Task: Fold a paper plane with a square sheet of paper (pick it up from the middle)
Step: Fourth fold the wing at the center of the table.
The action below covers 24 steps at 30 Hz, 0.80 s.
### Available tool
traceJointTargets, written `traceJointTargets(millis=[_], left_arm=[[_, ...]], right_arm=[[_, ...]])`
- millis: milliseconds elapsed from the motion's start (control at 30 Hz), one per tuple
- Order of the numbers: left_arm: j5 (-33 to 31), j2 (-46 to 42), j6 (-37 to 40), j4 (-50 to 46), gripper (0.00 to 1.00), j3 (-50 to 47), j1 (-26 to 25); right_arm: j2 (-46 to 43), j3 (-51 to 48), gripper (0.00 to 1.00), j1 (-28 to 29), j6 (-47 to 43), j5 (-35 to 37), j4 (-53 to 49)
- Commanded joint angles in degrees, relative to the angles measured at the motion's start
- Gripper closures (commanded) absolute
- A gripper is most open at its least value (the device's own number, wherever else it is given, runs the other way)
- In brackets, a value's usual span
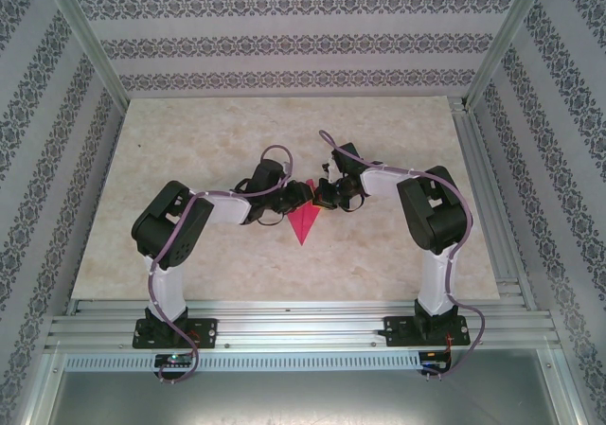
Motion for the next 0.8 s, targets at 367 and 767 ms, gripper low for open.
traceJointTargets(millis=[367,767], left_arm=[[0.21,0.85,-3.28,3.03,0.99,-3.27,0.25],[-6.22,5.29,1.96,-21.78,1.00,5.44,-1.08]], right_arm=[[2.01,-0.46,0.98,-0.27,-0.44,3.27,-1.21],[2.00,0.09,0.97,-0.01,-1.17,4.07,-2.54]])
